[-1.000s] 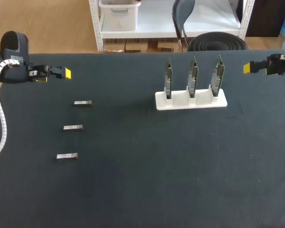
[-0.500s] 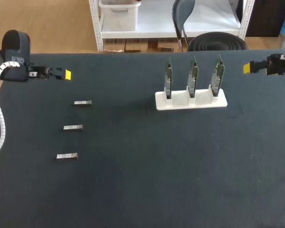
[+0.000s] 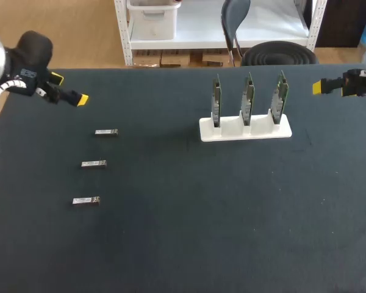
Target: Pick up the optical module with the left hand, and insert it into the network port with the right hand.
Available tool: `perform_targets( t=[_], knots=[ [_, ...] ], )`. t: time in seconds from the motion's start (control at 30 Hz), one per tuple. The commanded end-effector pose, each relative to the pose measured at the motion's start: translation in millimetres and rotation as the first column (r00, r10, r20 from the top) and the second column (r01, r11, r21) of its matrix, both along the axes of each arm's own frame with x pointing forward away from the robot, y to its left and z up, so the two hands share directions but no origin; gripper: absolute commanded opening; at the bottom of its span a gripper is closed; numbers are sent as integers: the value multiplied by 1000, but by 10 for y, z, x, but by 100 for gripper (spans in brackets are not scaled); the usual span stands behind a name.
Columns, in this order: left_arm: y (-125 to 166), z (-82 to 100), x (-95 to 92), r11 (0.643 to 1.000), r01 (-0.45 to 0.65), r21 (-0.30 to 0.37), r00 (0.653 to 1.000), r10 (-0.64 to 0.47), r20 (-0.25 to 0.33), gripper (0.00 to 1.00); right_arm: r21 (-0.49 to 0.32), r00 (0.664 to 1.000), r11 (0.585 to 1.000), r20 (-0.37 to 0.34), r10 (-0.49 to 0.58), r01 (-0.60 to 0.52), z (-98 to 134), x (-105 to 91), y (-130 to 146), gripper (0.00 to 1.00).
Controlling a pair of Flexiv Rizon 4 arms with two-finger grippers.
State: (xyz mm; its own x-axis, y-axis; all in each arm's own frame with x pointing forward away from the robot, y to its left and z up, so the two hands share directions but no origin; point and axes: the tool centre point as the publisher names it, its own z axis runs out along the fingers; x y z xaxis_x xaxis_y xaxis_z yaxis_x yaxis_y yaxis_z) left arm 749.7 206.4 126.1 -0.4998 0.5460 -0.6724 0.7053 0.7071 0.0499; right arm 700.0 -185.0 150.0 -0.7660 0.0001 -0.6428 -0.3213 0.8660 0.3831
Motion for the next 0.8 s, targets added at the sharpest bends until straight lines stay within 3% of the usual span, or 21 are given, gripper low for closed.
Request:
perform_targets(
  t=[0.03, 0.07, 0.1, 0.13, 0.27, 0.43, 0.57, 0.8],
  knots=[
    [-63, -118, 255, 963, 193, 186, 980, -182, -77, 100, 0, 1000, 1000, 0, 0, 0, 0, 0, 0, 100],
    [-61, -145, 268, 949, 232, 212, 972, -219, -83, 100, 0, 1000, 1000, 0, 0, 0, 0, 0, 0, 100],
    [-54, -177, 274, 932, 281, 230, 958, -257, -127, 100, 0, 1000, 1000, 0, 0, 0, 0, 0, 0, 100],
    [-49, -199, 284, 929, 307, 207, 949, -283, -136, 100, 0, 1000, 1000, 0, 0, 0, 0, 0, 0, 100],
    [-56, -329, 278, 864, 414, 286, 907, -367, -205, 100, 0, 1000, 1000, 0, 0, 0, 0, 0, 0, 100],
    [-48, -540, 197, 758, 528, 382, 847, -439, -300, 100, 0, 1000, 1000, 0, 0, 0, 0, 0, 0, 100],
    [-49, -696, 90, 692, 578, 431, 816, -483, -319, 100, 0, 1000, 1000, 0, 0, 0, 0, 0, 0, 100],
    [-84, -928, -34, 622, 607, 494, 794, -493, -355, 100, 0, 1000, 1000, 0, 0, 0, 0, 0, 0, 100]
  ],
)
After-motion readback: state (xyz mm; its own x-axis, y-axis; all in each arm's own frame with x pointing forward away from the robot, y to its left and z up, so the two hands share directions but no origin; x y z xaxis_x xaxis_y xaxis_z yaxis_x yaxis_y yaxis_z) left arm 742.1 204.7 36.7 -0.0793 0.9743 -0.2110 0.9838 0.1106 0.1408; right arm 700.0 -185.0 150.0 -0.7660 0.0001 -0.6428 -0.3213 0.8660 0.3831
